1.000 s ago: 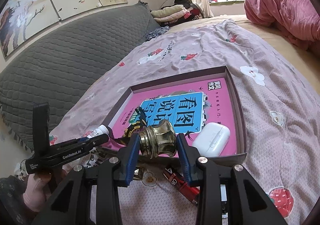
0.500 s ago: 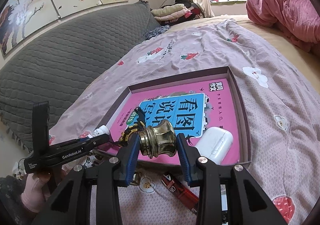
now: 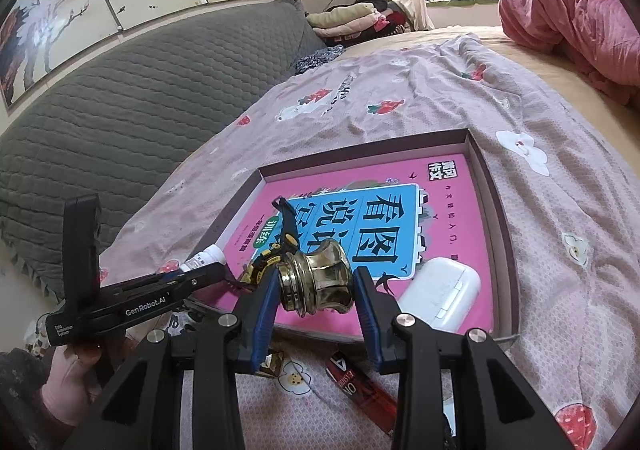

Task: Organize rigid objects
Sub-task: 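Carry the pill bottle and doorknob over the grey box with both grippers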

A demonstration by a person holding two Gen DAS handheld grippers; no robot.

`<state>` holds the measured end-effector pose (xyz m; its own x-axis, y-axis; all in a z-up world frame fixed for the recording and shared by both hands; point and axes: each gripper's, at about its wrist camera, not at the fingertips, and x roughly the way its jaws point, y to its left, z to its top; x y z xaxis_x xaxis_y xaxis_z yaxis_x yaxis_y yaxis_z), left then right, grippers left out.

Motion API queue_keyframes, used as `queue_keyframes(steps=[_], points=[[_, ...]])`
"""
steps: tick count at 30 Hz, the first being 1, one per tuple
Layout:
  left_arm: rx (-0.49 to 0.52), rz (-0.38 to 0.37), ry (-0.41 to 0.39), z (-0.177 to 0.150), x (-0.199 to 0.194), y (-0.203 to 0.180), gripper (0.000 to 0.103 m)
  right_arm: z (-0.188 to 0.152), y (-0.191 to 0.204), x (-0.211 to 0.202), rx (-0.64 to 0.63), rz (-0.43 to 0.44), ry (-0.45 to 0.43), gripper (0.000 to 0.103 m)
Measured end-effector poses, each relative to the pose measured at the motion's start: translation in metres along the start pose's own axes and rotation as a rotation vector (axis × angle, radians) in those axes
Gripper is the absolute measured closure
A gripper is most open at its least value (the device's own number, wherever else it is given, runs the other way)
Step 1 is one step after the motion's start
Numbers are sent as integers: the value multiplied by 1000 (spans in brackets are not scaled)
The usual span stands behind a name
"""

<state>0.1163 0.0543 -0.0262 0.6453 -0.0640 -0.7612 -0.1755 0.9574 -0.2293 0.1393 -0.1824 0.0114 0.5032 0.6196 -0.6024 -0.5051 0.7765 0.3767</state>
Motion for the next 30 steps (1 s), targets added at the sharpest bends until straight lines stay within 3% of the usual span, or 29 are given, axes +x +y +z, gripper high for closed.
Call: queue_keyframes(steps=[7, 12, 22, 27, 30], points=[[10, 7, 2, 1, 5, -3, 76, -1, 0, 6, -5, -7, 21, 65], [10, 7, 2, 1, 6, -3, 76, -4, 5, 16, -65, -100, 60, 65], [5, 7, -2, 1, 6, -3, 76, -10, 10, 21, -136, -168, 84, 65], [1, 11, -30, 3, -1, -1, 76, -13, 22, 21, -232, -241, 85, 65], [-6, 12, -27, 4, -1, 1, 76, -13, 22, 21, -231, -236, 85, 65]])
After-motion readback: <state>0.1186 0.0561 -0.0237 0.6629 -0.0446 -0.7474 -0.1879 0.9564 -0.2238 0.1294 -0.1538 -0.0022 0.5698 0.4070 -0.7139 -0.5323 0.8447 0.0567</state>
